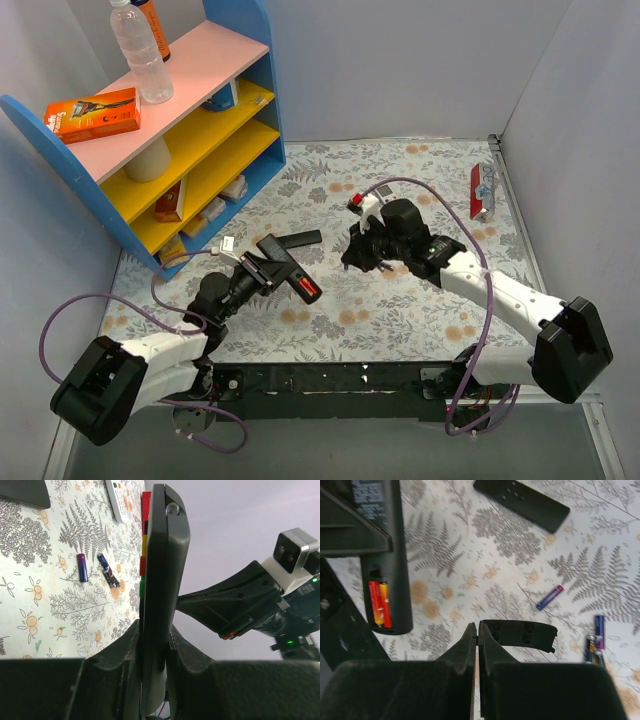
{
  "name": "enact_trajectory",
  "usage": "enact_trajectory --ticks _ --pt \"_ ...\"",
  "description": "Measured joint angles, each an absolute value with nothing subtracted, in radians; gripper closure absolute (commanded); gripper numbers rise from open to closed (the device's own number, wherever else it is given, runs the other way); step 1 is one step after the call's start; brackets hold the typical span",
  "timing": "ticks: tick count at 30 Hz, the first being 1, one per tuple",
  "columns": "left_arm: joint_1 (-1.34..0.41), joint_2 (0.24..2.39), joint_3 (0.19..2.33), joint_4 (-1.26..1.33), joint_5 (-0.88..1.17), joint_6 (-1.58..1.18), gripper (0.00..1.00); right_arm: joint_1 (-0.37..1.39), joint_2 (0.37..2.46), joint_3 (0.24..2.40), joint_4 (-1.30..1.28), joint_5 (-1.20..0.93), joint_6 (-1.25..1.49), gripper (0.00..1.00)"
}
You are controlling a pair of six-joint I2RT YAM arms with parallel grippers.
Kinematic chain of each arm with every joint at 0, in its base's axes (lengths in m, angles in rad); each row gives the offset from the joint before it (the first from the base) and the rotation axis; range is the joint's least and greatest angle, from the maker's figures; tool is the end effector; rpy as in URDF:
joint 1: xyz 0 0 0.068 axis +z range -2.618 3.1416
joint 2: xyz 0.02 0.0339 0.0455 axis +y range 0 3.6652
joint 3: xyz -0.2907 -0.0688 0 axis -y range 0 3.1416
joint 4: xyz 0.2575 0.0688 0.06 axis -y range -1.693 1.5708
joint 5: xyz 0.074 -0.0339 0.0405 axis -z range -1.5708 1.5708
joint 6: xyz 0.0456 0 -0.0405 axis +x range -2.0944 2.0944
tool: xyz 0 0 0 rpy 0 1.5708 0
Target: Load the batteries into the remote control
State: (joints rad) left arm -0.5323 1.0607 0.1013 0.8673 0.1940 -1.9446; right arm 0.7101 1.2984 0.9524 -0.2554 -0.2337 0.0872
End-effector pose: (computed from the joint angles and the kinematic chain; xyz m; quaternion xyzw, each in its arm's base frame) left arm 0.1620 -0.1056 0.1799 -0.4276 0.6019 -0.6573 0.1512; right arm 0.2221 0.2049 0.2956 -0.3210 0.8199 0.2747 0.3864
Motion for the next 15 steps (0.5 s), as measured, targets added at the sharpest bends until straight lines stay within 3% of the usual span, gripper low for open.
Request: enact_trajectory --ticks 6,15 --pt "-0.532 0.949 0.087 0.831 0.163 -1.929 1.00 0.696 1.241 0.688 0.118 -0.381 0.311 0.99" --pt "-0.532 0.772 0.086 0.725 0.107 -1.881 1.00 0.687 1.373 0.467 0.730 -0.577 0.604 0.99"
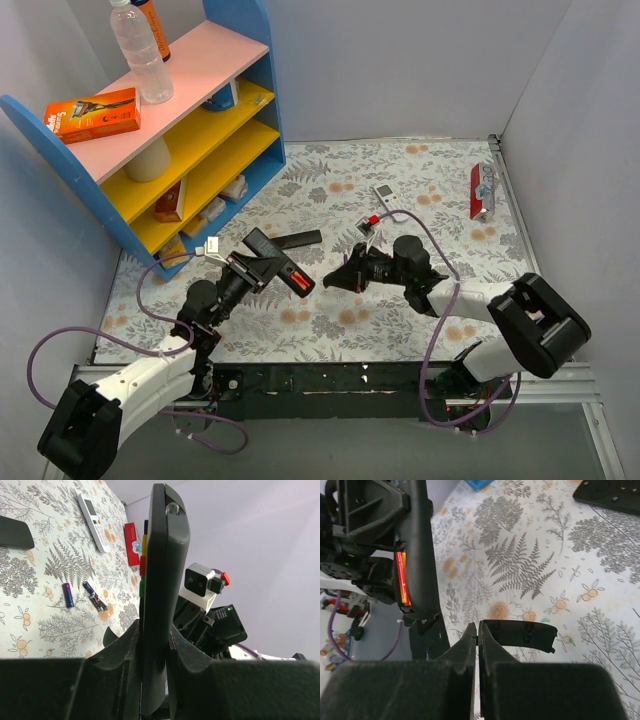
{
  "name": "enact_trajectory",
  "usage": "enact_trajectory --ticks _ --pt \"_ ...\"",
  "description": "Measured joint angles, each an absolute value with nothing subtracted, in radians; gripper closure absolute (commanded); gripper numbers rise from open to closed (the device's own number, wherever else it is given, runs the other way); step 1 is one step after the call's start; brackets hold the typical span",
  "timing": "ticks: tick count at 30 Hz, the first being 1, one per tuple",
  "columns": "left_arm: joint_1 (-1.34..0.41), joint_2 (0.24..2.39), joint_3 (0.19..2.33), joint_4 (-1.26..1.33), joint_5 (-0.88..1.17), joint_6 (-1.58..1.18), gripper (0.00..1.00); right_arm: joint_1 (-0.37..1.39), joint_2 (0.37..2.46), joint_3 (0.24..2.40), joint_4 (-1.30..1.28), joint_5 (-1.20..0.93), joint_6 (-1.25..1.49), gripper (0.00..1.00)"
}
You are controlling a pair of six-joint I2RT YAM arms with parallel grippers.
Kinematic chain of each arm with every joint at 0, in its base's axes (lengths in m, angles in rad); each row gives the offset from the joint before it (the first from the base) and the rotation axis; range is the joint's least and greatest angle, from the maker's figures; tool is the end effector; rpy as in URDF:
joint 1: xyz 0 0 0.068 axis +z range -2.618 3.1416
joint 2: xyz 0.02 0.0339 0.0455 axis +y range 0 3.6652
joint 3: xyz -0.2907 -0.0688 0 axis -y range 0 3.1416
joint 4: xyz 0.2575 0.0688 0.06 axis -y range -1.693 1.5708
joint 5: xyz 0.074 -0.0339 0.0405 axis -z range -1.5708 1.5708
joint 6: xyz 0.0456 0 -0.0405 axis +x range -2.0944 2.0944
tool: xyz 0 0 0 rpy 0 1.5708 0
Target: Load the batteries into the remote control
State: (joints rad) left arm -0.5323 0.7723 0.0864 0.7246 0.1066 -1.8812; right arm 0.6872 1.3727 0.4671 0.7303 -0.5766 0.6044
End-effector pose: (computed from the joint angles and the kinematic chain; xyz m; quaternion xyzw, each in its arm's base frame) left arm 0.1425 -0.0896 0.2043 -0.4023 0.5647 -0.6856 0.2217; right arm 0.2002 0.1965 0.2134 -0.2129 0.7265 0.5447 0.3608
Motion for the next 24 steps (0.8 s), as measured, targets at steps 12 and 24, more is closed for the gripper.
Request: enact_trajectory --ticks 12,24 --pt "-0.532 0.770 0.086 0.682 0.093 -1.863 1.00 0.645 1.619 0.350 1.247 -0.678 0.852 0.99" --pt "-0.532 0.784 0.086 0.681 0.093 -1.863 1.00 0.595 1.899 0.302 1.308 -0.760 1.061 0.95"
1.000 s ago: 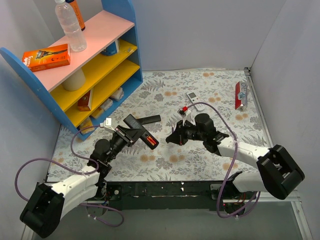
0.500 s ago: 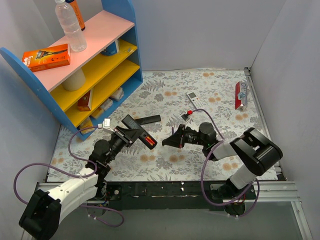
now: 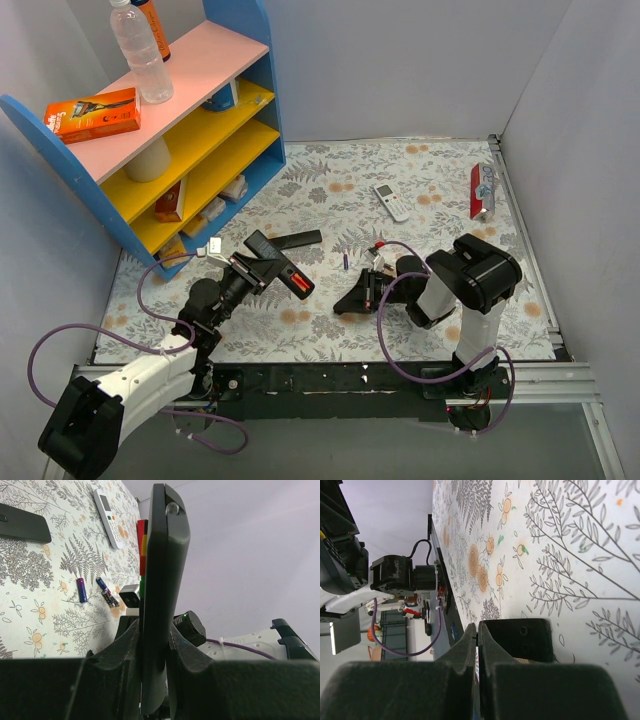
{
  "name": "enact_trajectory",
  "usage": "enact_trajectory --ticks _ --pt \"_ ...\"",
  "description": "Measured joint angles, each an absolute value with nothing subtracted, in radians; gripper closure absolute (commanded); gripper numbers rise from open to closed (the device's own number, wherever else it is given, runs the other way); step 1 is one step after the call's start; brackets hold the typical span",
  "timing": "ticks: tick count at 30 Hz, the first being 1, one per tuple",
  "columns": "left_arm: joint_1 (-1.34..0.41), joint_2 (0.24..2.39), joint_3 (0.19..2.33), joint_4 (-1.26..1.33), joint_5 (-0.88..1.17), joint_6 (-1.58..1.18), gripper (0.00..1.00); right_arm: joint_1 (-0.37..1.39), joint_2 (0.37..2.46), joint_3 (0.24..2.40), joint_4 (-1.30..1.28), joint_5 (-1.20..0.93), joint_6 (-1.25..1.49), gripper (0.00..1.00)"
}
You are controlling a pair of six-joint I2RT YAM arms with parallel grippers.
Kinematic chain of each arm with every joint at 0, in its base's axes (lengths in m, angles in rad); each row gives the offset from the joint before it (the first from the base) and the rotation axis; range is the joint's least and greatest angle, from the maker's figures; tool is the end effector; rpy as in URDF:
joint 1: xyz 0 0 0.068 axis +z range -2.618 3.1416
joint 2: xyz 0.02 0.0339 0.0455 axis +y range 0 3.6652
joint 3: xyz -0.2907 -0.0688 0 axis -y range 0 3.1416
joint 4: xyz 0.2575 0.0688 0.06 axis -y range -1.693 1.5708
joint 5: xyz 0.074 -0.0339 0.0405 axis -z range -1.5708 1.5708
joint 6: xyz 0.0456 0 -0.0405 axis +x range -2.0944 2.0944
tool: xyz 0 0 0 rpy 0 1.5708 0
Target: Load the batteries into the remote control
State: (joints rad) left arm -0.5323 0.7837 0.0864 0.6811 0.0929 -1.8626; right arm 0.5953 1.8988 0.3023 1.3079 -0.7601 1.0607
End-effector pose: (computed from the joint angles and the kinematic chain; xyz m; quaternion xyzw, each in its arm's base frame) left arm 0.1438 -0.0896 0.1974 -0.4138 0.5804 -0.6644 0.2247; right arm 0.2056 0.1772 0.0993 -0.0443 0.7754 0.6102 0.1567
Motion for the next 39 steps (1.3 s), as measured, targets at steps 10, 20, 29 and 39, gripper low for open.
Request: enact_trajectory --ticks 10,20,29,39 --pt "-0.533 0.804 0.086 0.682 0.094 -1.863 1.00 0.549 1.854 0.266 1.302 -0.821 1.056 0.34" --pt "-0.532 0.787 0.086 0.677 0.093 -1.855 1.00 0.549 1.465 0.378 0.973 -0.826 0.620 0.38" --pt "-0.532 0.781 0.087 0.655 0.093 -1.847 1.00 0.564 1.364 0.607 0.221 -0.518 0.250 0.45" --pt "-0.532 0.781 0.087 0.649 0.094 -1.840 1.00 0.752 1.443 0.693 -0.138 -0.279 0.171 0.48"
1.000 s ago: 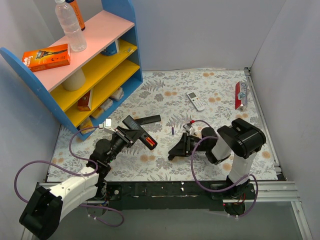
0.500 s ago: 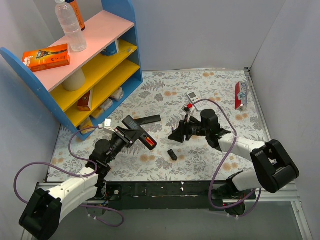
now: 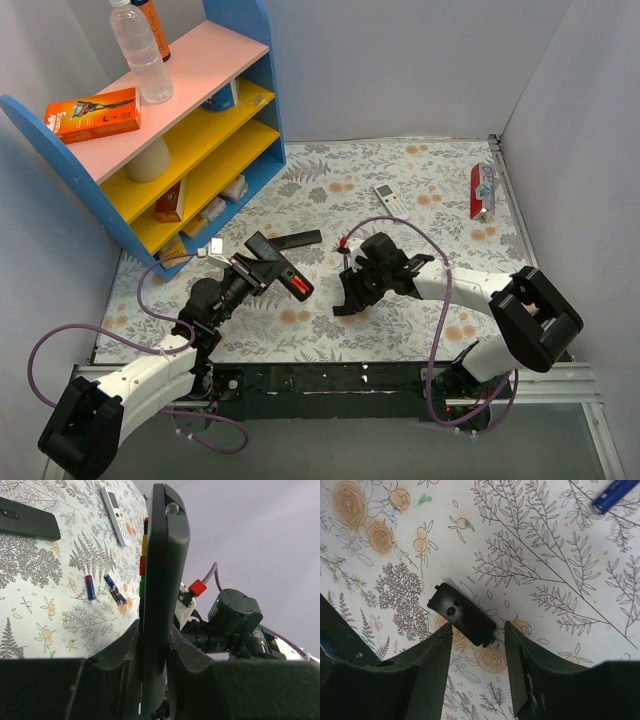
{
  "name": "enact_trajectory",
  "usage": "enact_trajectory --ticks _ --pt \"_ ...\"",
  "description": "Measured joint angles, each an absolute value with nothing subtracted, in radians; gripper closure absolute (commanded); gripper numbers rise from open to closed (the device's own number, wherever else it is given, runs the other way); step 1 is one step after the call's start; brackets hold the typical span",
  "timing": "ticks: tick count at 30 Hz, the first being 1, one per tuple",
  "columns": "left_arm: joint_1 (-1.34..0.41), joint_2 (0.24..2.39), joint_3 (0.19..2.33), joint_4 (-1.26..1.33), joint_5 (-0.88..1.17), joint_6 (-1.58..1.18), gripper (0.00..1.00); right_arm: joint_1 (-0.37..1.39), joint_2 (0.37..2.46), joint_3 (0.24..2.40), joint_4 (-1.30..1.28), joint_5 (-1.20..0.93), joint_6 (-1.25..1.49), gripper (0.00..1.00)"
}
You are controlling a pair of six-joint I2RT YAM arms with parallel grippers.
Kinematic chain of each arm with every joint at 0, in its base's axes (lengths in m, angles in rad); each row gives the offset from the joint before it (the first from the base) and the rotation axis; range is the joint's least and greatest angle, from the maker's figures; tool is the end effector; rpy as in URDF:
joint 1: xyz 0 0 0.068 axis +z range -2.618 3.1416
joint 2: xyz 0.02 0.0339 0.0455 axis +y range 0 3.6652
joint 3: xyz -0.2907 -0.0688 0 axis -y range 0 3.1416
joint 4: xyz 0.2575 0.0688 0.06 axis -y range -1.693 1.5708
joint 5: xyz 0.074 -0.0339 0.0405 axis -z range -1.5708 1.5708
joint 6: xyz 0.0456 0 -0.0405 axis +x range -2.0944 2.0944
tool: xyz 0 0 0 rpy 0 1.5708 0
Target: Load the batteries into the remote control
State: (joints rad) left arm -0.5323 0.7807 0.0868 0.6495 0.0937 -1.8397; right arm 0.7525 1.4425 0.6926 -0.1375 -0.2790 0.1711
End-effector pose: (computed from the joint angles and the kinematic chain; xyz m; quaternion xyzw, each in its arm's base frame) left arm 0.1435 -0.0895 0.1942 -0.4133 0.5927 -0.6527 0.2278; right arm 0.2006 0.2050 0.1788 -0.3121 0.8805 0.2651 0.2387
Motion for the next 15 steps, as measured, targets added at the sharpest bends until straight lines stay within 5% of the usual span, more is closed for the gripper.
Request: enact_trajectory --ticks 15 --pt "-0.533 0.751 0.087 0.634 0.093 -1.829 1.00 0.950 1.561 0.840 -0.290 0.031 0.104 0.48"
